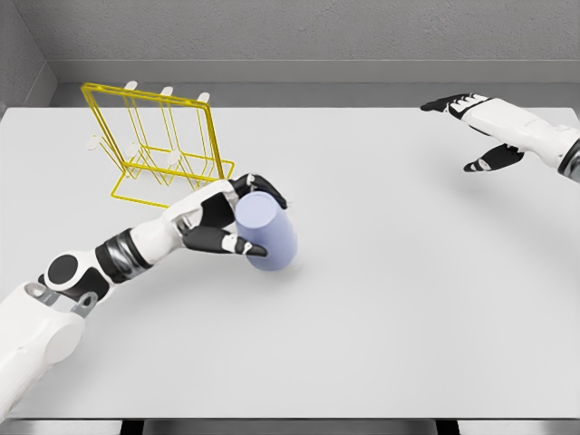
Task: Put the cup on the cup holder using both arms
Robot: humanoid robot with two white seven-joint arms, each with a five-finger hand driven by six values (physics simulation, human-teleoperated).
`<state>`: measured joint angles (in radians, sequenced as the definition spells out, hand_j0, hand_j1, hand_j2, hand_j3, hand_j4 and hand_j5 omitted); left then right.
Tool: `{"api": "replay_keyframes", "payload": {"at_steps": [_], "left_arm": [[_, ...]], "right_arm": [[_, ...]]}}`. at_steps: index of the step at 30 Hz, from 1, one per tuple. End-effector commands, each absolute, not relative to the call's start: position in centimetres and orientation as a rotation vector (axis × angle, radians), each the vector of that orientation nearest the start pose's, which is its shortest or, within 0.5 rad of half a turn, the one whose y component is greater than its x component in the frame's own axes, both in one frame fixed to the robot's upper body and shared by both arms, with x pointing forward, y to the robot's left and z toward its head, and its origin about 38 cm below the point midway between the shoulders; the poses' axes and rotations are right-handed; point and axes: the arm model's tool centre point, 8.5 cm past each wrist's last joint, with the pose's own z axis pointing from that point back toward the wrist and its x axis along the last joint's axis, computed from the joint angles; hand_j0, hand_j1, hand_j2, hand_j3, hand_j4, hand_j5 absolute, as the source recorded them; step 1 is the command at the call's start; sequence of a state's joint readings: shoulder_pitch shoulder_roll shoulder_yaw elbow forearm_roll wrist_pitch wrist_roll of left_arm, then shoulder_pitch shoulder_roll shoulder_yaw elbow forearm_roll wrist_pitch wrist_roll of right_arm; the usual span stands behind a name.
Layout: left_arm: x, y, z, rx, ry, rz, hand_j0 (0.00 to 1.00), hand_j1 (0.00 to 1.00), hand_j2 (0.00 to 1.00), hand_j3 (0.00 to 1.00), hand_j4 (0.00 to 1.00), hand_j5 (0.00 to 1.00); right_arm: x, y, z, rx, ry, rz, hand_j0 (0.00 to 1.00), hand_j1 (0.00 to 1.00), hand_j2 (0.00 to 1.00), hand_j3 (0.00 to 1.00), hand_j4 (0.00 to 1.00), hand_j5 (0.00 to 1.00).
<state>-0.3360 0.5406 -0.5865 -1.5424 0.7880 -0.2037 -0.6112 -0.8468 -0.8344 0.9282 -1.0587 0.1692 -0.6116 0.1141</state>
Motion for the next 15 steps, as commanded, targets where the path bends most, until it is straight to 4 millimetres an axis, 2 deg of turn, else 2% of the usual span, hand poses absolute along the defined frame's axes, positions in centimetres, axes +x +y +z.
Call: {"api": "replay_keyframes", "payload": {"at_steps": [1, 7, 13, 15], "left_arm": [[37.6, 21.9, 15.9, -0.909, -1.562, -0.812, 0.39, 0.39, 0.39, 0.39, 0.39, 0.39], [37.4, 25.5, 18.3, -0.87, -1.581, -0.799, 0.39, 0.39, 0.39, 0.39, 0.39, 0.39], [38.3, 30.5, 22.1, -0.78, -1.637, -0.759, 0.39, 0.39, 0.39, 0.39, 0.39, 0.39], [38.5, 31.1, 23.0, -0.773, -1.646, -0.76, 0.39, 0.39, 0.39, 0.39, 0.39, 0.39]], "right_arm": [[48.5, -36.4, 20.9, -0.484, -1.579, 1.634, 1.0, 1.0, 1.0, 1.0, 1.0, 1.0], [48.5, -36.4, 21.0, -0.486, -1.58, 1.635, 1.0, 1.0, 1.0, 1.0, 1.0, 1.0], [48.6, -36.4, 21.1, -0.488, -1.585, 1.633, 1.0, 1.0, 1.0, 1.0, 1.0, 1.0], [48.6, -36.3, 21.0, -0.486, -1.584, 1.636, 1.0, 1.0, 1.0, 1.0, 1.0, 1.0]]}}
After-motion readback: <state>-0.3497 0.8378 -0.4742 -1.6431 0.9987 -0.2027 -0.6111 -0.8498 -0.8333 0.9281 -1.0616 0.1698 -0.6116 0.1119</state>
